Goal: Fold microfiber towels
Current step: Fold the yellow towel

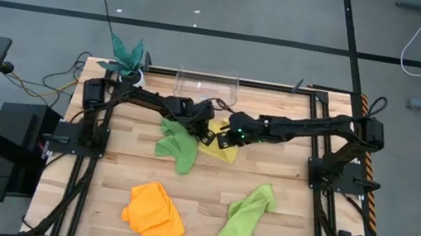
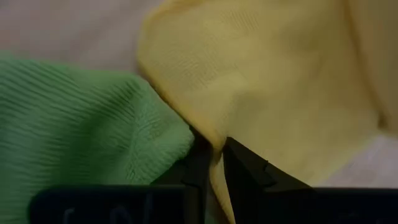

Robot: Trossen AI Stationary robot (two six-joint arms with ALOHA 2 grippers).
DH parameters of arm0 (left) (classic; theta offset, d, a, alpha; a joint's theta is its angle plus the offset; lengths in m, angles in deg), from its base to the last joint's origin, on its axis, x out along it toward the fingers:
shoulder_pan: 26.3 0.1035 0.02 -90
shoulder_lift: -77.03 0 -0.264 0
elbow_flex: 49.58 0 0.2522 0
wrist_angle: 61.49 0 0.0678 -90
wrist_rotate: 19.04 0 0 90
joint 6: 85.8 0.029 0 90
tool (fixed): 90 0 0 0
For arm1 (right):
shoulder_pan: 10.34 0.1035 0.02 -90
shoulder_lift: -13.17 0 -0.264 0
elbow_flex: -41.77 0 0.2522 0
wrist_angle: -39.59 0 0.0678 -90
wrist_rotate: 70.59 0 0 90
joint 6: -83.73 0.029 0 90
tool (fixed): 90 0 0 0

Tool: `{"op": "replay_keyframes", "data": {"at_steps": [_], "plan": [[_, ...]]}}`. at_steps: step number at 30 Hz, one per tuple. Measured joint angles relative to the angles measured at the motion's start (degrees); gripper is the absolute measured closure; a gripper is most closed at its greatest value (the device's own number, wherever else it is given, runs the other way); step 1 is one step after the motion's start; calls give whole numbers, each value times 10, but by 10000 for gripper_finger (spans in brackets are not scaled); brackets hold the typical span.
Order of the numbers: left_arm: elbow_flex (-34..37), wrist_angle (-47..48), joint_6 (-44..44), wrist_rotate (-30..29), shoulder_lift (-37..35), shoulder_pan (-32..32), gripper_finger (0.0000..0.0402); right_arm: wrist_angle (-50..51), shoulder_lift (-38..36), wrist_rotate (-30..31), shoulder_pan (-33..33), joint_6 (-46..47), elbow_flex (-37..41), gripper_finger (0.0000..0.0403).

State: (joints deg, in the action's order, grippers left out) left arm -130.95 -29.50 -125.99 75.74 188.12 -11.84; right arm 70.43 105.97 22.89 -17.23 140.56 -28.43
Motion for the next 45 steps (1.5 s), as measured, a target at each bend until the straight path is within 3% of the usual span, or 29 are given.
{"op": "replay_keyframes", "data": {"at_steps": [12, 26, 35, 45], "plan": [[-2, 91, 11, -68, -86, 5, 352, -60, 40, -16, -3, 2, -3, 403], [-2, 262, 3, -170, -190, 3, 355, -146, 77, -30, -23, 1, -2, 402], [-2, 254, -1, -174, -259, -20, 354, -180, 80, -40, -44, -11, -2, 402], [-2, 239, -12, -177, -268, -31, 362, -186, 80, -75, -49, -27, -2, 393]]}}
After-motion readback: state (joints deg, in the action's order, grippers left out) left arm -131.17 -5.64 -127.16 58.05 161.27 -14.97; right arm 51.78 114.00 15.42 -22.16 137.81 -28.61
